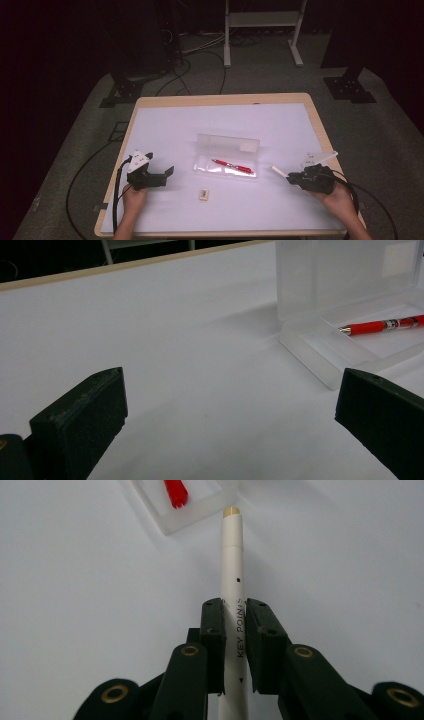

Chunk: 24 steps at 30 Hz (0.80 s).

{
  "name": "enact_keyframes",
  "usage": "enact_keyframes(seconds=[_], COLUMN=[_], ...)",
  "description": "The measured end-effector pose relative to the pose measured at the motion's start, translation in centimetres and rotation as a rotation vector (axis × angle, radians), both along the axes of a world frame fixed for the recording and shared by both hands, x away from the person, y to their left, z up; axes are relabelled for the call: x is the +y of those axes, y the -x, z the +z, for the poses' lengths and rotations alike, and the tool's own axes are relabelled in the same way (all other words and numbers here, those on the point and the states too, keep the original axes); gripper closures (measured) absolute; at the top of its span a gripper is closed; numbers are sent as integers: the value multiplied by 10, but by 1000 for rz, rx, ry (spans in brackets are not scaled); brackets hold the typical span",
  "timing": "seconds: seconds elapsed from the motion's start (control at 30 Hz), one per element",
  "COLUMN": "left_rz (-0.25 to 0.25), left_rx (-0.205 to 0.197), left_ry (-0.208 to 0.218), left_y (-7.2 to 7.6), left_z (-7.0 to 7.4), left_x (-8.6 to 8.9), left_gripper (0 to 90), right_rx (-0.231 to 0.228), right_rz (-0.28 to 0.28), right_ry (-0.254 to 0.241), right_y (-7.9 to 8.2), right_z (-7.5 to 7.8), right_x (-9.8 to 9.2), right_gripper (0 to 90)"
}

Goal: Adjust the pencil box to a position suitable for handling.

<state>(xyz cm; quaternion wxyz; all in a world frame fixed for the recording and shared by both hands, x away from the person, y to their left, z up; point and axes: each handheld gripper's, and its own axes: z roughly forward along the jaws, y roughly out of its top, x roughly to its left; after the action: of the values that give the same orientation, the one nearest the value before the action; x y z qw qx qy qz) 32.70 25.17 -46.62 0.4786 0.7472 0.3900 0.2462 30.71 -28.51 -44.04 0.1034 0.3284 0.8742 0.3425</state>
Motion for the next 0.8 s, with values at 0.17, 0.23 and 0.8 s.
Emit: enact_keyframes(seconds=[0.17, 0.23, 0.8], left_rz=[0, 0, 0], left_rx=[0, 0, 0], left_ry=[0, -1, 1], left_y=[0, 0, 0], left_z=[0, 0, 0], left_x=[0, 0, 0], left_gripper=[0, 0, 0], right_rx=[-23, -28, -48], right_rz=[32, 42, 94], right_ry=[5, 5, 15], right_y=[1, 0, -6], right_z=[11, 15, 32], right_x=[8, 12, 29], right_gripper=[782, 782, 782])
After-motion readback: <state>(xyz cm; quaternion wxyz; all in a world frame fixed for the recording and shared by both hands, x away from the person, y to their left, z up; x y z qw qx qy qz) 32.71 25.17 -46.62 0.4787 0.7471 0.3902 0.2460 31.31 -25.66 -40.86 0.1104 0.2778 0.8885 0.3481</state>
